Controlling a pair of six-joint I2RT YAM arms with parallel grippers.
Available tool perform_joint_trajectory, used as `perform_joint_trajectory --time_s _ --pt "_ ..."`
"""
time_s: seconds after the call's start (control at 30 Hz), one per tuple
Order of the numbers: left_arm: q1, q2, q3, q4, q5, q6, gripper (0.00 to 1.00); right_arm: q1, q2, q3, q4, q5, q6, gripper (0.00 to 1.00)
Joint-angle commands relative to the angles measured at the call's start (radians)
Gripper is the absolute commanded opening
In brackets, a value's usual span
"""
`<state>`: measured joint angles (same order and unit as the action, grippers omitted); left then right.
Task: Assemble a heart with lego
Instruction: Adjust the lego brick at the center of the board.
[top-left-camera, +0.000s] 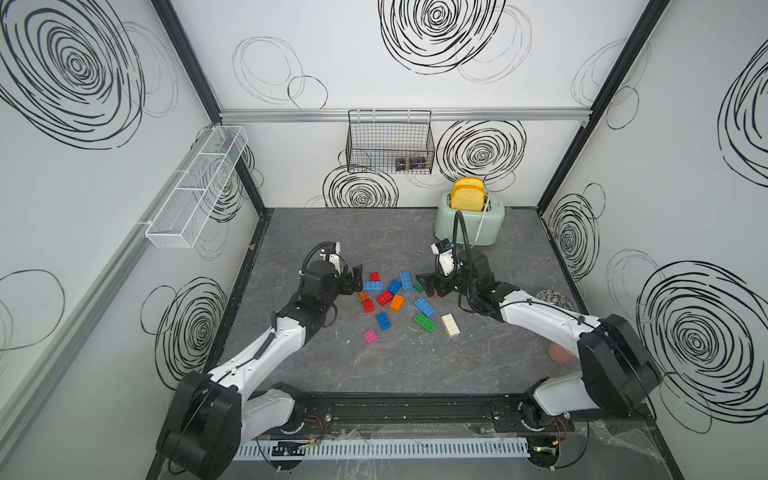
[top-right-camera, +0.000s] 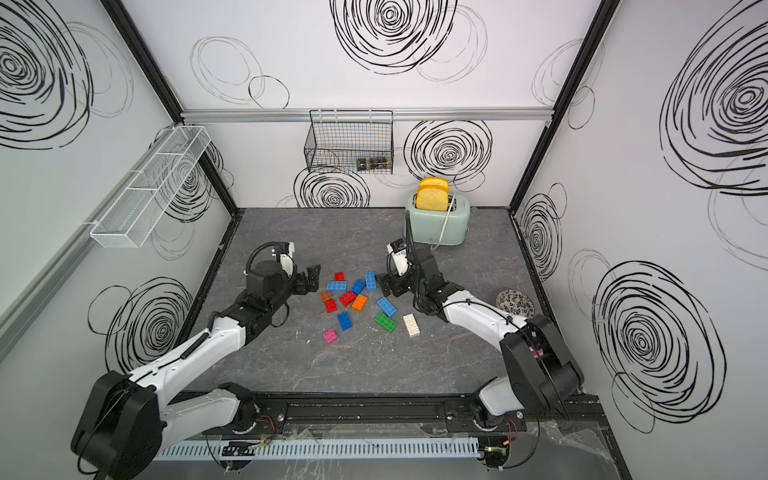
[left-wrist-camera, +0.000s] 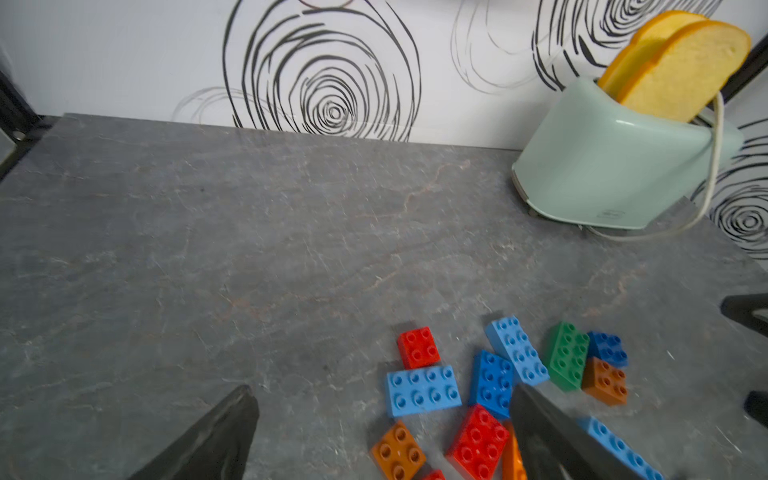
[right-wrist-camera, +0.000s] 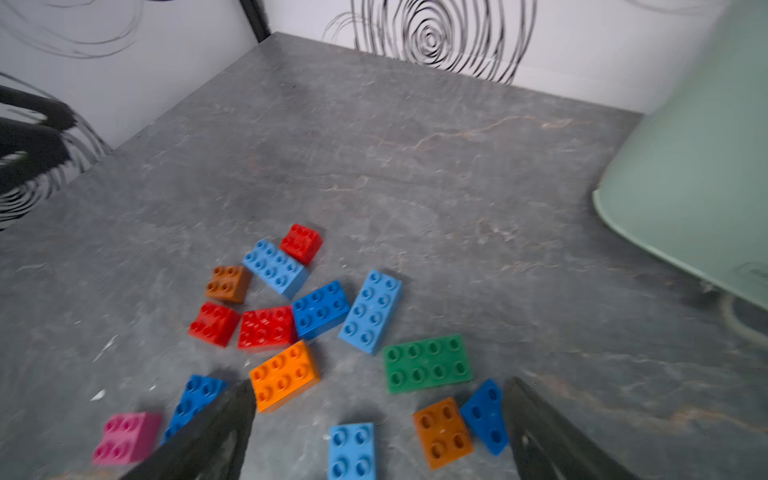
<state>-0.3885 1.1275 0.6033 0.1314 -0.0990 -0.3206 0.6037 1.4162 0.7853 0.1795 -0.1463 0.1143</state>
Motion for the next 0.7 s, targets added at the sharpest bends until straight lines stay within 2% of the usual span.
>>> perform_joint_trajectory --time_s 0.0,0.17,0.33,0.5,0.67 --pt "-0.097 -0.057 -0.059 -0.166 0.008 -0.174 0.96 0.052 -0.054 -0.029 -0.054 -0.06 0.078 0.95" --pt "-0.202 -0.117 -0.137 -0.241 0.019 -0.32 0.96 0.096 -0.07 -0.061 -0.111 -0.16 0.163 0.92" --pt "-0.256 -0.061 -0.166 -0.267 0.085 -0.417 0.92 0.11 -0.086 -0.106 -0.156 -0.223 0.202 0.89" --pt "-0.288 -0.035 -0.174 -0.273 0.15 -0.468 0.89 0.117 -0.13 -0.152 -0.159 -0.207 0.212 0.89" --pt "-0.31 0.039 -0.179 -0.282 0.149 -0.449 0.83 0.117 -0.132 -0.185 -0.144 -0.203 0.228 0.89"
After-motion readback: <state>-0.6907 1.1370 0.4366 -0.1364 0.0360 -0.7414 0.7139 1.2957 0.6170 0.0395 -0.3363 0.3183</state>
